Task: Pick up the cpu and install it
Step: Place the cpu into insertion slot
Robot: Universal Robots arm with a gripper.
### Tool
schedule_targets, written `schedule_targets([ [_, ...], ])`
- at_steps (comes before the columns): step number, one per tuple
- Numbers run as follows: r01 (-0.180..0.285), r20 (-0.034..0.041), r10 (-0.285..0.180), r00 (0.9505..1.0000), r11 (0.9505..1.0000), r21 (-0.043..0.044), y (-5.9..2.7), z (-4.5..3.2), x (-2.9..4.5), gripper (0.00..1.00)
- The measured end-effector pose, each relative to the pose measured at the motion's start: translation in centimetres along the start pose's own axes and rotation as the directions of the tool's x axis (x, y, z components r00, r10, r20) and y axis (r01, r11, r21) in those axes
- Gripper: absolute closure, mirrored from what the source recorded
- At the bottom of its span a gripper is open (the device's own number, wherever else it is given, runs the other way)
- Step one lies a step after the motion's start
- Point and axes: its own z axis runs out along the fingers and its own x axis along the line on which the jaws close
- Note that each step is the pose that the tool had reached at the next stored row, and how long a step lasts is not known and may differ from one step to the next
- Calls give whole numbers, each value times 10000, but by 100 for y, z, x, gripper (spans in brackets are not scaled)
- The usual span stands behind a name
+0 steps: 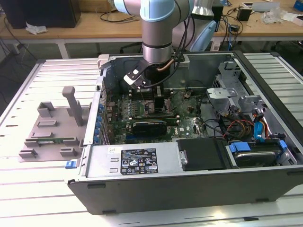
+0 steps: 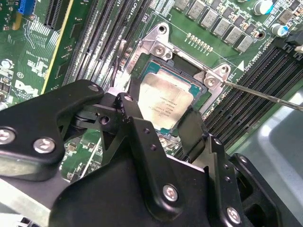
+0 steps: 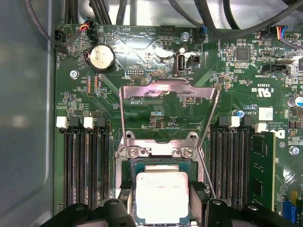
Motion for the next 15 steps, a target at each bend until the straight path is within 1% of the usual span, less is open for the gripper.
schedule_targets([
  [5, 0, 0, 0, 10000, 10000, 0, 0, -2, 0, 40],
  [6, 0, 0, 0, 10000, 10000, 0, 0, -2, 0, 33],
  [11, 0, 2, 0, 10000, 10000, 1, 0, -10, 0, 33],
  [15, 0, 17, 0, 10000, 10000, 0, 1, -40, -2, 33],
])
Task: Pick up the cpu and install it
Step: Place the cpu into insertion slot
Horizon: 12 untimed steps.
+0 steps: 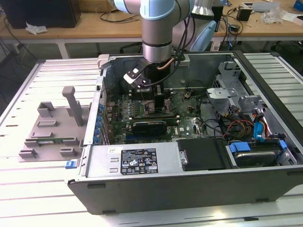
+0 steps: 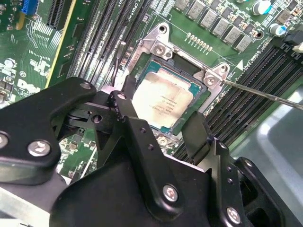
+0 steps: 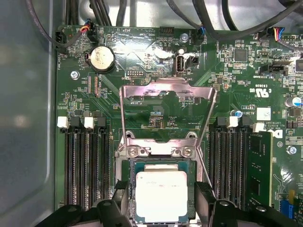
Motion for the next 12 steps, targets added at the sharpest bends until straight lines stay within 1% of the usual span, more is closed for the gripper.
schedule_targets([
  [2, 0, 7, 0, 10000, 10000, 0, 1, -17, 0, 33],
  [6, 0, 9, 0, 10000, 10000, 0, 0, -18, -1, 33],
  [7, 0, 9, 0, 10000, 10000, 0, 0, -18, -1, 35],
  [9, 0, 9, 0, 10000, 10000, 0, 0, -18, -1, 48],
  [10, 0, 8, 0, 10000, 10000, 0, 0, -18, -1, 60],
  [11, 0, 8, 0, 10000, 10000, 0, 1, -18, -1, 60],
  [12, 0, 8, 0, 10000, 10000, 0, 1, -18, -1, 66],
])
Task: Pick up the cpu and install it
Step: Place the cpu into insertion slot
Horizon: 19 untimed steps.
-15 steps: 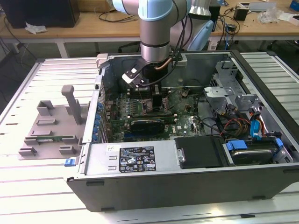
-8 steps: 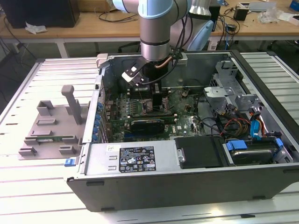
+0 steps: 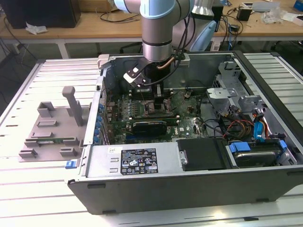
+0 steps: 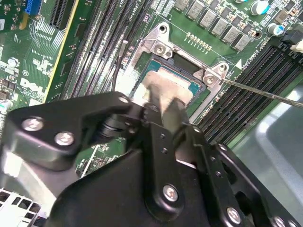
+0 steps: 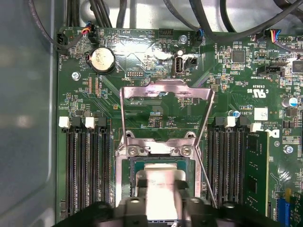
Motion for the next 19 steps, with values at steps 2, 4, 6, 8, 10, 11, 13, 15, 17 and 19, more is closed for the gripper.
schedule_targets([
  [2, 0, 0, 0, 10000, 10000, 0, 0, 0, 0, 78],
  [4, 0, 0, 0, 10000, 10000, 0, 0, -1, 0, 89],
  [6, 0, 0, 0, 10000, 10000, 0, 0, -1, 0, 89],
  [8, 0, 0, 0, 10000, 10000, 0, -1, -1, 0, 89],
  [10, -2, 1, 2, 10000, 10000, 2, -14, -1, 0, 89],
  [11, -3, 1, 3, 10000, 10000, 1, -18, 0, 0, 89],
  [13, -110, 3, 110, 9999, 9999, 5, -20, 10, 0, 89],
  [15, -204, 7, 204, 9998, 9998, 12, -20, 13, 0, 89],
  [17, -264, 7, 264, 9997, 9996, 13, -20, 19, 1, 89],
  [19, -441, 13, 441, 9990, 9990, 23, -21, 27, 0, 89],
])
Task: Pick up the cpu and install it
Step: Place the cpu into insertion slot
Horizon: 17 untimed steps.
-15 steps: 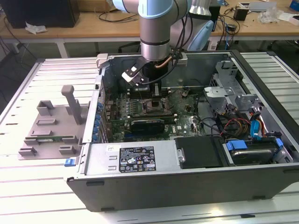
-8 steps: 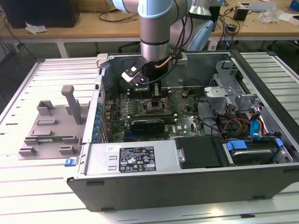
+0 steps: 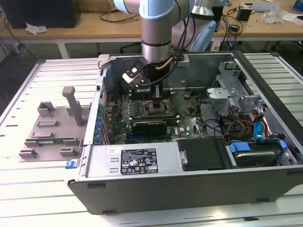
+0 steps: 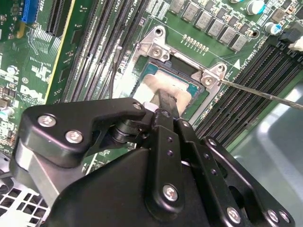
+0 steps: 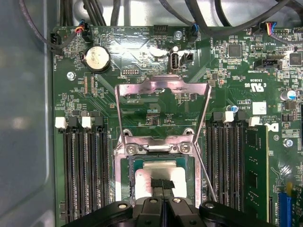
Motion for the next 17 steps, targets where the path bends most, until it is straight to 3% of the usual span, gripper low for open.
schedule_targets([
  [17, -165, -21, 165, 9999, 9999, 6, 18, 6, 7, 89],
])
